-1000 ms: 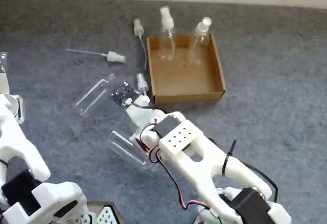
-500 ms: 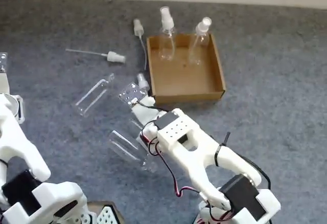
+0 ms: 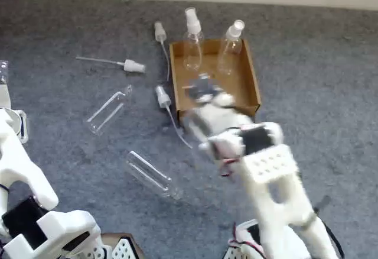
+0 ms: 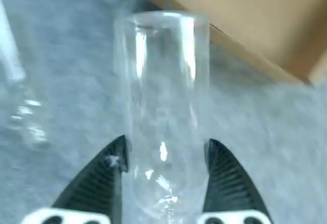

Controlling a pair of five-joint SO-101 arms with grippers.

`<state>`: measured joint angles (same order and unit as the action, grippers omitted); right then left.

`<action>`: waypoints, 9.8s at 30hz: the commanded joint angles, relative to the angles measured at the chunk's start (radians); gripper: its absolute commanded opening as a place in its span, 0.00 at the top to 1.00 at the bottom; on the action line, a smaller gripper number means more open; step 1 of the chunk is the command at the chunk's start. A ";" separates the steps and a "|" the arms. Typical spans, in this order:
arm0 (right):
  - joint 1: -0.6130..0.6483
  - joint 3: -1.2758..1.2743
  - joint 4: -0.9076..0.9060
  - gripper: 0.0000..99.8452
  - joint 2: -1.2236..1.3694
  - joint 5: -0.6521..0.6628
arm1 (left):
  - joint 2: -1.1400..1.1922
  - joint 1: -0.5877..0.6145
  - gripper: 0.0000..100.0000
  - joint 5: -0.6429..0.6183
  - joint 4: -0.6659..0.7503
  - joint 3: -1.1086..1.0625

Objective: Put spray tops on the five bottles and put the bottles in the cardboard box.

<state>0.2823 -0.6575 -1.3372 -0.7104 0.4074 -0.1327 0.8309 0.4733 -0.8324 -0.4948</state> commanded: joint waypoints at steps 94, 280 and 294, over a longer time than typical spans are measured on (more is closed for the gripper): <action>-0.874 0.898 -0.042 0.62 0.958 0.269 | 0.662 -0.937 0.95 -0.979 -0.143 0.593; -0.803 0.837 -0.150 0.68 1.144 0.311 | -0.065 -0.657 0.89 -0.032 -0.172 -0.249; -0.802 0.832 -0.153 0.68 1.145 0.311 | -0.065 -0.733 0.98 -0.038 -0.133 -0.381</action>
<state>-0.5094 0.1281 -1.4814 0.4496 0.7081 -0.1956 0.1343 0.4381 -0.9843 -0.8539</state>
